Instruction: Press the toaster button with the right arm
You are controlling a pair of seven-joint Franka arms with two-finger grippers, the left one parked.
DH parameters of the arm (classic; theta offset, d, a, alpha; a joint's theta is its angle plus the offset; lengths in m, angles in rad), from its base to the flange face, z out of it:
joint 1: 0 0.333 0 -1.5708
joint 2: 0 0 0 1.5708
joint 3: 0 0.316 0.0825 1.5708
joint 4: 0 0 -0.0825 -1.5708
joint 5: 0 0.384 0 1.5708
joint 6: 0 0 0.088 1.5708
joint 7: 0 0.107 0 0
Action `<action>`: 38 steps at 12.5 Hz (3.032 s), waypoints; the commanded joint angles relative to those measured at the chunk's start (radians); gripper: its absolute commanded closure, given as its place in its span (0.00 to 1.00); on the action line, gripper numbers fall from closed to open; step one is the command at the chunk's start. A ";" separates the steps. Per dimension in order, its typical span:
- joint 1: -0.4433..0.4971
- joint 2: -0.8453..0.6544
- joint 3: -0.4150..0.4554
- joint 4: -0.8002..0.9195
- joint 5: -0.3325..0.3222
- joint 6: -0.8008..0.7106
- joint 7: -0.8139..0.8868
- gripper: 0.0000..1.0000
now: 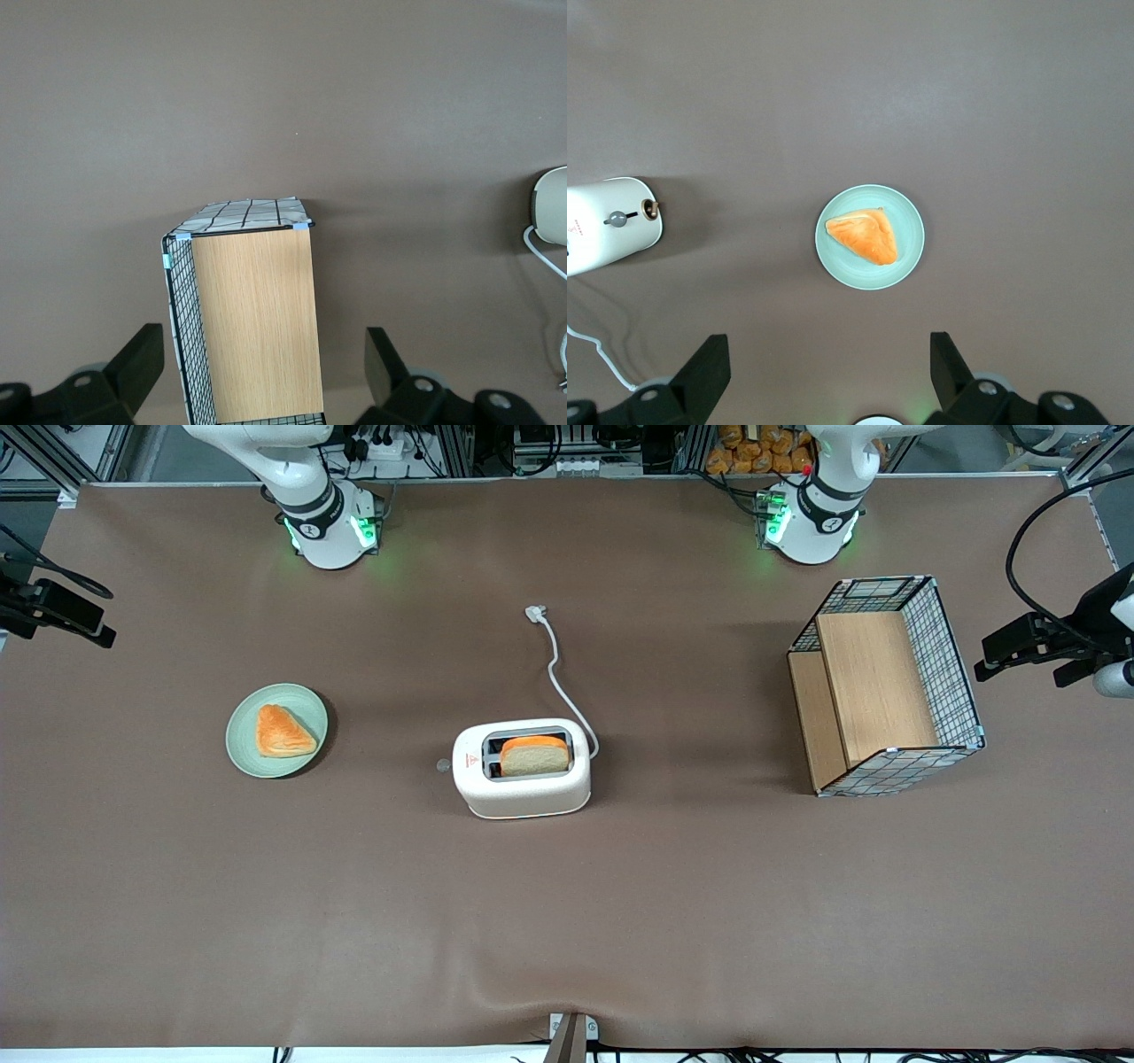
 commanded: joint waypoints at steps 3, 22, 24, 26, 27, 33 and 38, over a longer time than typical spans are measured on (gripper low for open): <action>-0.024 -0.001 0.008 0.007 0.017 -0.002 -0.019 0.00; 0.006 0.119 -0.029 -0.027 0.126 -0.004 -0.101 0.00; 0.015 0.148 -0.027 -0.027 0.143 0.001 -0.101 0.24; 0.038 0.168 -0.024 -0.037 0.183 0.002 -0.095 0.50; 0.051 0.171 -0.024 -0.050 0.201 0.020 -0.095 0.60; 0.161 0.176 -0.012 -0.189 0.282 0.186 -0.087 1.00; 0.250 0.219 -0.012 -0.274 0.361 0.355 -0.015 1.00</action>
